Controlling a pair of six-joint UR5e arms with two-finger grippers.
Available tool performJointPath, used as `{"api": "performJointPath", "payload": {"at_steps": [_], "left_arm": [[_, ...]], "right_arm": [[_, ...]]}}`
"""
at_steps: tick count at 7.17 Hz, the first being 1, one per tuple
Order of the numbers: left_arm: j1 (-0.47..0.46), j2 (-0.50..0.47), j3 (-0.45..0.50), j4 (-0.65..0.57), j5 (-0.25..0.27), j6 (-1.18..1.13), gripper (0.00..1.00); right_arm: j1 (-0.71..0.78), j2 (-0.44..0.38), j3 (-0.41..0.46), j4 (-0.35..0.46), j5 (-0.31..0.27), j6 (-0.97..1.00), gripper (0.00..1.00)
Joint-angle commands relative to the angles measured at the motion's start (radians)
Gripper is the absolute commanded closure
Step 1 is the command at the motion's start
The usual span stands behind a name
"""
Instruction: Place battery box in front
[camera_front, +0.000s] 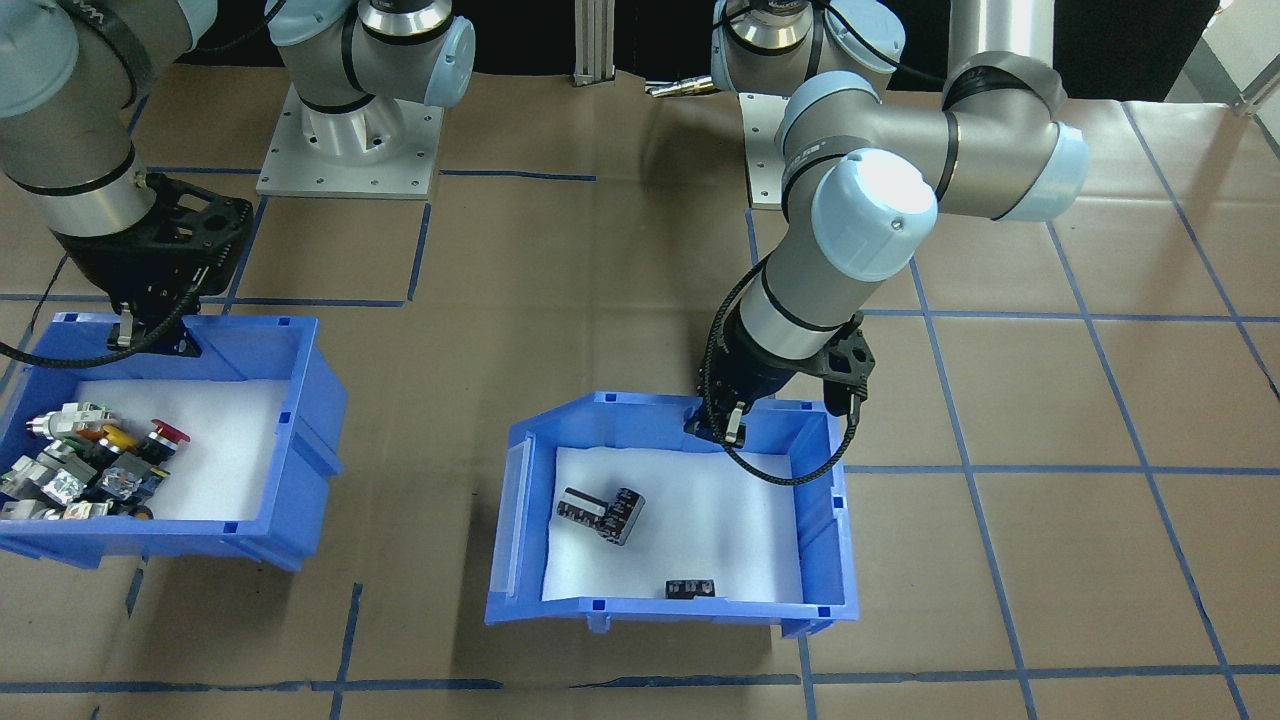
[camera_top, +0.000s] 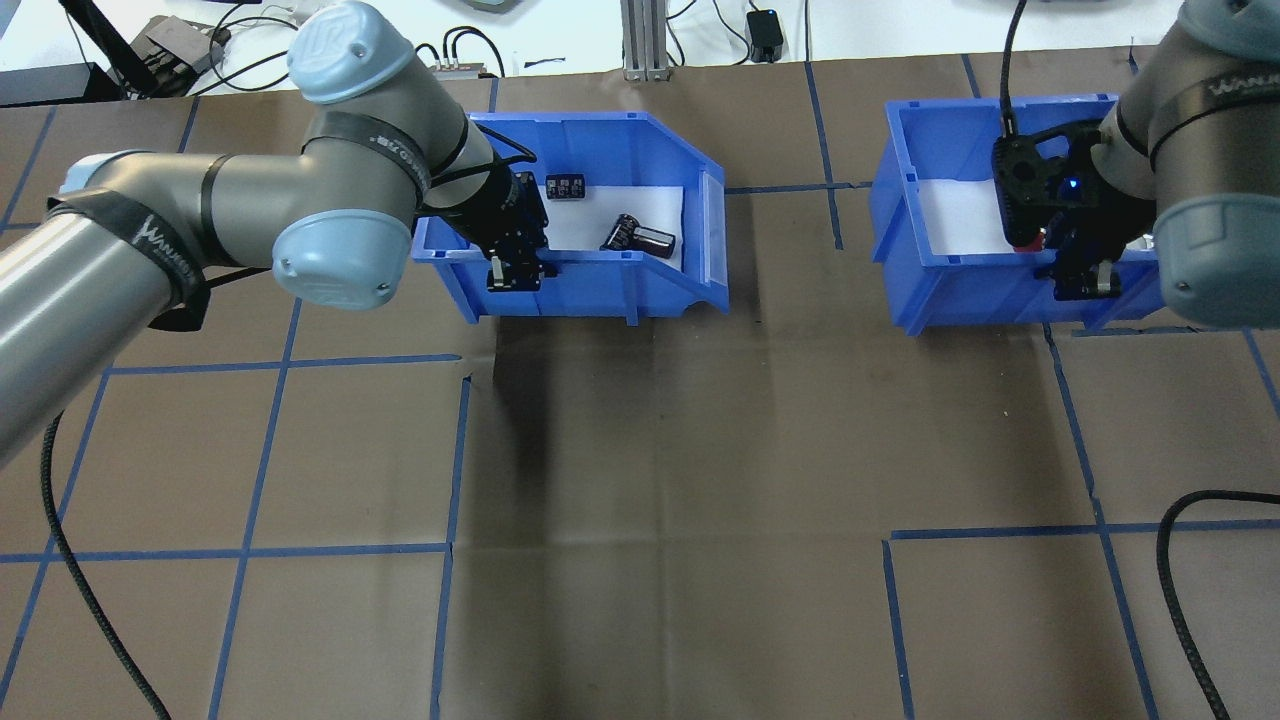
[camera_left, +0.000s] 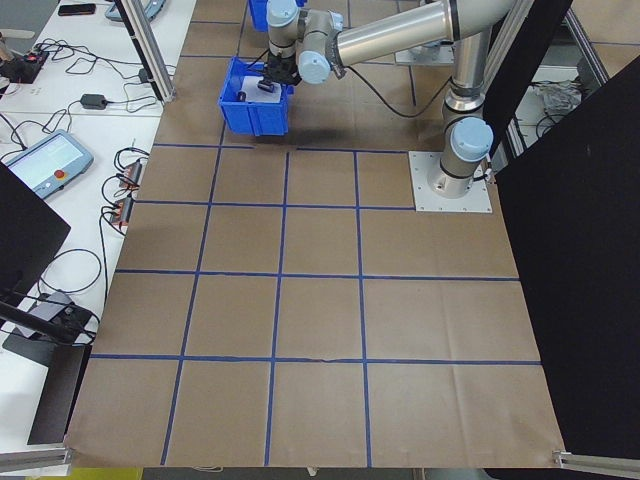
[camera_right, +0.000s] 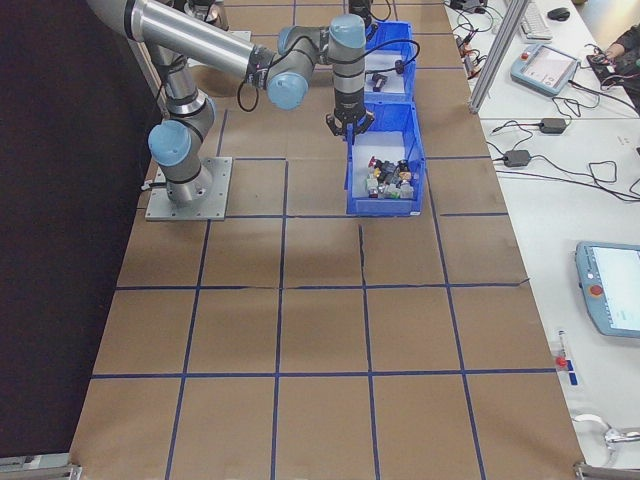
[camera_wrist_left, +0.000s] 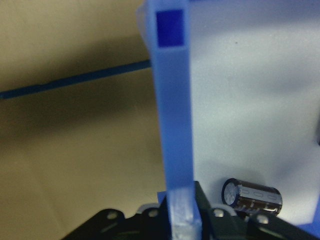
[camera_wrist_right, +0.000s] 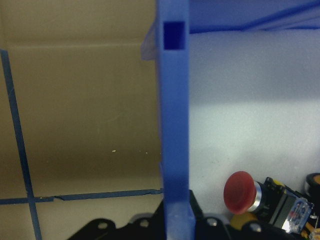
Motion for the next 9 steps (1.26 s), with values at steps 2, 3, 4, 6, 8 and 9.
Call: {"api": "performJointPath", "payload": {"at_steps": [2, 3, 4, 6, 8, 9], "left_arm": [[-0.067, -0.106, 0.024, 0.19, -0.034, -0.153, 0.99], [-0.067, -0.111, 0.029, 0.194, -0.042, -0.152, 0.98], [-0.071, -0.131, 0.039, 0.194, -0.044, -0.152, 0.96], [-0.082, -0.134, 0.044, 0.194, -0.047, -0.155, 0.76], [-0.084, -0.116, 0.043, 0.189, -0.042, -0.188, 0.22], [-0.085, -0.097, 0.044, 0.184, -0.061, -0.19, 0.17]], "right_arm": [[-0.01, -0.018, 0.081, -0.095, -0.012, -0.091, 1.0], [-0.01, -0.019, 0.081, -0.091, -0.013, -0.091, 1.0], [-0.007, -0.03, 0.083, -0.085, -0.014, -0.091, 1.0], [-0.007, -0.062, 0.096, -0.074, -0.013, -0.091, 1.0], [-0.006, -0.091, 0.103, -0.04, -0.013, -0.091, 1.0], [-0.007, -0.097, 0.104, -0.017, -0.011, -0.089, 1.0]]}}
